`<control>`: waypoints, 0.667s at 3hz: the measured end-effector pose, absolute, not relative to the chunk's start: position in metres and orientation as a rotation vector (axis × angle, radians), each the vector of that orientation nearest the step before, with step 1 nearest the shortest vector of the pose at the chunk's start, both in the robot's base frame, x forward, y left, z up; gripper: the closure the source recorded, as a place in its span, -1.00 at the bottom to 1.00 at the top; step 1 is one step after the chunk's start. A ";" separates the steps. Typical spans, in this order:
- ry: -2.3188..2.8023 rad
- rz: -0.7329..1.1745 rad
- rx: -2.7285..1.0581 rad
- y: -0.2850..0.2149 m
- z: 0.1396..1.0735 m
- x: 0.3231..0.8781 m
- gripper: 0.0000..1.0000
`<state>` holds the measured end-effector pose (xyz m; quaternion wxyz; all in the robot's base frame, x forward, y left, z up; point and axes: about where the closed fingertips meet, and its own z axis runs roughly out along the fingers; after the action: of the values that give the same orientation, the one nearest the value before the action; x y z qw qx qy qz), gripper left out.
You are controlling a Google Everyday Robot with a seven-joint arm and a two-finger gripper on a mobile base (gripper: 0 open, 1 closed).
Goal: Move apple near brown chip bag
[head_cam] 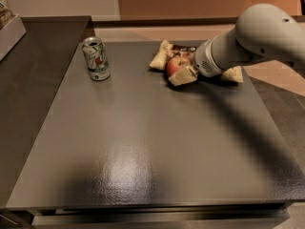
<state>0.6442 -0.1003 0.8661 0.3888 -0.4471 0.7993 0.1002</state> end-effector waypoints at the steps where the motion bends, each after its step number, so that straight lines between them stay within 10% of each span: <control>1: 2.045 0.229 -1.131 -0.110 0.861 0.643 -0.30; 2: 2.044 0.232 -1.134 -0.108 0.861 0.643 -0.76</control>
Offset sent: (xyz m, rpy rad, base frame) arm -0.0011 -0.0083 -0.0039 -0.0146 -0.0015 -0.0138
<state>0.6426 -0.1077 0.8612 0.3860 -0.4455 0.8026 0.0911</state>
